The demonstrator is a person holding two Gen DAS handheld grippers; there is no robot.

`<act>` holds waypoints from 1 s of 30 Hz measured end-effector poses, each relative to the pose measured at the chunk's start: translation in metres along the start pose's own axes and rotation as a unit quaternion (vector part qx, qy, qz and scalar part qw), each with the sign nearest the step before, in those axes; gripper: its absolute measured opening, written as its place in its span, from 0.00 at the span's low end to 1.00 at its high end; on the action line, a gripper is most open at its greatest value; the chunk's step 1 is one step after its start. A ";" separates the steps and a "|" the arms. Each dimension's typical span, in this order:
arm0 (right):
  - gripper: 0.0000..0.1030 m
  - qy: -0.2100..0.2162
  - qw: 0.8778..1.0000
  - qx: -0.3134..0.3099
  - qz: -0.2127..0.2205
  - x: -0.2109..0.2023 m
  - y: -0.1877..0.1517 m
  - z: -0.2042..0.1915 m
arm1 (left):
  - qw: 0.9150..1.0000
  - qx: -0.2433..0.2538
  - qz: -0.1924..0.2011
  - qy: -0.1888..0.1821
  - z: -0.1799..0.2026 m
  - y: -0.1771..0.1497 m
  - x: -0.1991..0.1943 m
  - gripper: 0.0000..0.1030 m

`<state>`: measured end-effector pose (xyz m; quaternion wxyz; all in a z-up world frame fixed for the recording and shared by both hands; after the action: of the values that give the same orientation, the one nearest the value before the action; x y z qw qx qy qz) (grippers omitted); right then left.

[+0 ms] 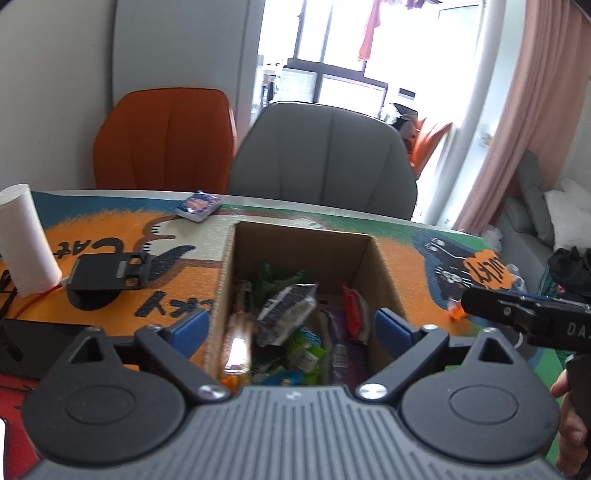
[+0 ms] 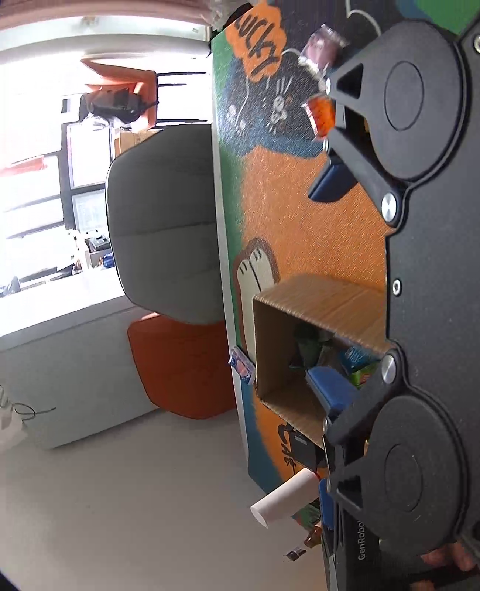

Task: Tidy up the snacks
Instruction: 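Move both tools back toward the orange and pink packs on the mat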

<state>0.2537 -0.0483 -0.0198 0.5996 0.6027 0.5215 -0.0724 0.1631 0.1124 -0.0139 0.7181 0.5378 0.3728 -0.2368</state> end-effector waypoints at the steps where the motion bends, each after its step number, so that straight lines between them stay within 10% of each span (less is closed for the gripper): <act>1: 1.00 0.002 1.000 0.003 -0.002 -0.003 -0.002 0.004 | 1.000 0.003 -0.001 -0.002 0.003 -0.001 0.000 0.97; 30: 1.00 -0.073 0.996 0.044 -0.020 -0.048 -0.060 0.122 | 0.993 0.084 -0.008 -0.080 0.130 -0.021 0.012 1.00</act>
<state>0.2552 -0.1874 -0.0569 0.6071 0.6114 0.4847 -0.1509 0.1918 -0.0162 -0.0174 0.6960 0.5728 0.2971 -0.3149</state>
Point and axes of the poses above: each gripper's, at about its wrist camera, not at the fingertips, and x roughly the way its jaws point, z to its right, y to its top, the point moved 7 cm from there along x, roughly the way its jaws point, and after that the axes turned 13 degrees about -z, right-handed, at the moved point
